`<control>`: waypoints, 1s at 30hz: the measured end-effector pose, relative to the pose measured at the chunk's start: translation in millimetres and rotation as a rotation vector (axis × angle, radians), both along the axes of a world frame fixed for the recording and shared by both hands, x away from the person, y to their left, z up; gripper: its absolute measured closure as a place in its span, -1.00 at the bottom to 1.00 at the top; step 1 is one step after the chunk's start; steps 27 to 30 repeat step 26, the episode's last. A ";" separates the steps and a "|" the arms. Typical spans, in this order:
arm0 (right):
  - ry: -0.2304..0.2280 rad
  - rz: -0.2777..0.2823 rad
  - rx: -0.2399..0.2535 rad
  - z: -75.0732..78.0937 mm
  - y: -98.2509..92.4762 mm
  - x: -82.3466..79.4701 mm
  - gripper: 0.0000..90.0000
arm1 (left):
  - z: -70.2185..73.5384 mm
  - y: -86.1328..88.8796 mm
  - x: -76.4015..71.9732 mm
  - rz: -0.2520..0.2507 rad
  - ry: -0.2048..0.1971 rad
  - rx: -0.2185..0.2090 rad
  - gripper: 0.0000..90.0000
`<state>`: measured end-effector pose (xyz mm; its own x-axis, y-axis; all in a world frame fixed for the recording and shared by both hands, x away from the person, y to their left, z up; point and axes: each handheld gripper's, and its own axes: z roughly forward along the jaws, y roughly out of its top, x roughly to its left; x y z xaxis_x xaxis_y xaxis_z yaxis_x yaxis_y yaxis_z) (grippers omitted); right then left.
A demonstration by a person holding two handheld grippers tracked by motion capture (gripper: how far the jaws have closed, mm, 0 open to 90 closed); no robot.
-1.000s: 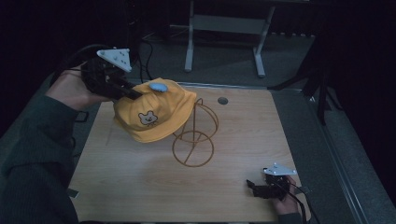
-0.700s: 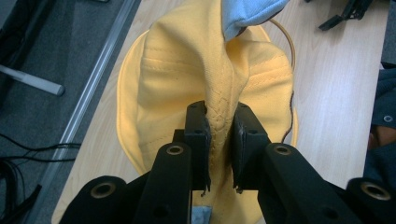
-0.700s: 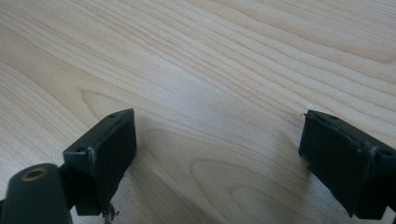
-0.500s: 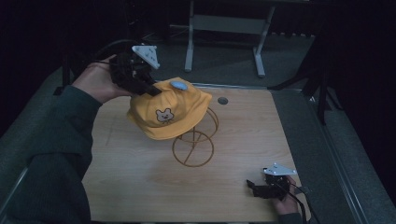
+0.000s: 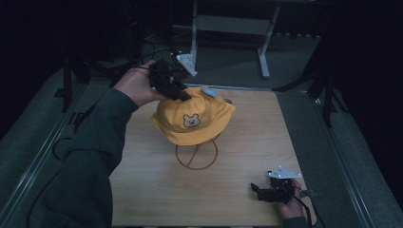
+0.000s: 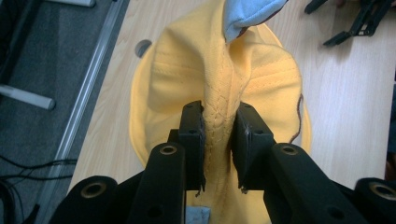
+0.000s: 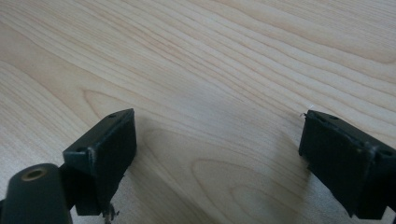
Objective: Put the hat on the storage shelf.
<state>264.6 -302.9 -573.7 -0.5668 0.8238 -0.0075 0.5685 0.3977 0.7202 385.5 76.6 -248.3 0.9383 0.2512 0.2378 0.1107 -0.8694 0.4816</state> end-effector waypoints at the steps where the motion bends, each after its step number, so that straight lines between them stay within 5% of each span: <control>1: 0.000 0.000 0.000 0.0 0.0 0.0 -0.76 | 0.0 0.0 0.0 0.000 0.000 0.000 0.65; 10: -0.001 0.001 0.001 -0.1 0.1 -0.1 -0.75 | -27.4 -35.2 3.8 -0.037 0.011 0.005 0.55; 13: -0.001 0.000 0.001 -0.1 0.1 -0.1 -0.75 | -30.1 -35.0 4.3 -0.021 0.005 0.004 0.34; 16: 0.000 -0.002 0.004 -0.1 0.3 -0.1 -0.75 | -29.5 -30.0 4.2 -0.010 -0.013 -0.011 0.11; 18: 0.000 -0.002 0.004 -0.1 0.3 -0.1 -0.76 | -26.3 -17.4 0.2 0.005 -0.072 -0.063 -0.05; 25: -0.002 0.000 0.003 -0.1 0.2 0.1 -0.75 | -14.0 20.7 -0.4 0.079 -0.108 -0.206 -0.27; 26: -0.002 -0.001 0.003 -0.2 0.2 0.0 -0.76 | -12.0 36.7 -1.3 0.105 -0.108 -0.250 -0.27; 30: -0.002 -0.001 0.003 -0.2 0.2 0.0 -0.76 | -12.0 36.7 -1.3 0.105 -0.108 -0.250 -0.27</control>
